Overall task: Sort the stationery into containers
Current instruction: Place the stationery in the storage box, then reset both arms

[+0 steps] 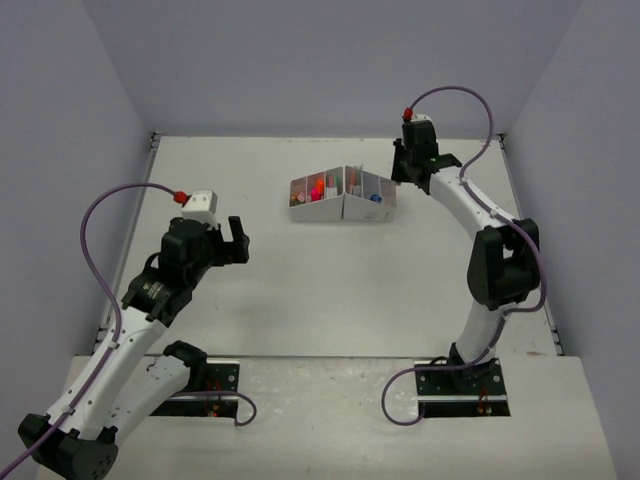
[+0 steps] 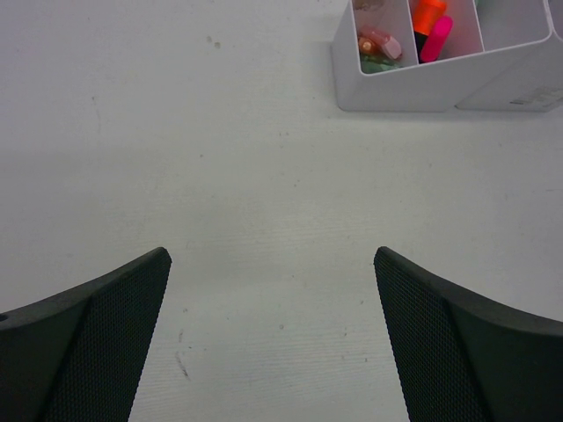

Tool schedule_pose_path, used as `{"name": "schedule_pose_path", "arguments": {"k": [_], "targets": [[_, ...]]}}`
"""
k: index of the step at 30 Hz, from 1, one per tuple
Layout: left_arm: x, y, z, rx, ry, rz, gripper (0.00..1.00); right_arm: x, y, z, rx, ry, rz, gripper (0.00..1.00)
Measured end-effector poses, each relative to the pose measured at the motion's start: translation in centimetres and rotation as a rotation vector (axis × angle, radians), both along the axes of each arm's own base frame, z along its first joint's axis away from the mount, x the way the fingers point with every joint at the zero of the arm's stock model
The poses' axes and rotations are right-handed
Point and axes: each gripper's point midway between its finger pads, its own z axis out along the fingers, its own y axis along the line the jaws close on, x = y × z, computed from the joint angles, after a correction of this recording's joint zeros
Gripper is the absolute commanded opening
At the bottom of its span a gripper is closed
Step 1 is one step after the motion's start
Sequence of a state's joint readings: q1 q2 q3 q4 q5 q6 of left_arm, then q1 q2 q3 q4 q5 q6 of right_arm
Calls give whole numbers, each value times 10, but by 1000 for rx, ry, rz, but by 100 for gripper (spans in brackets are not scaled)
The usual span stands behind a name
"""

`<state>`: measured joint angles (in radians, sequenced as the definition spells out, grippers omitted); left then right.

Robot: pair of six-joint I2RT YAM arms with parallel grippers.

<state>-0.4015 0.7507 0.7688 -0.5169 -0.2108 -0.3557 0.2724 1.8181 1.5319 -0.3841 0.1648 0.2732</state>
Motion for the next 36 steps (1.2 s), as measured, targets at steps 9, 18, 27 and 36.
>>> {"name": "schedule_pose_path", "arguments": {"k": [9, 18, 27, 36], "targets": [[-2, -2, -4, -3, 9, -12, 100, -5, 9, -53, -12, 144, 49, 21], [-3, -3, -3, -10, 6, -22, 100, -6, 12, -53, 3, 147, 62, 36], [-3, -4, -3, -11, 6, -24, 100, -7, 13, -52, 9, 149, 68, 43], [1, 12, -5, 25, 2, 59, 100, -101, 17, 47, 5, -32, 99, 70]]}}
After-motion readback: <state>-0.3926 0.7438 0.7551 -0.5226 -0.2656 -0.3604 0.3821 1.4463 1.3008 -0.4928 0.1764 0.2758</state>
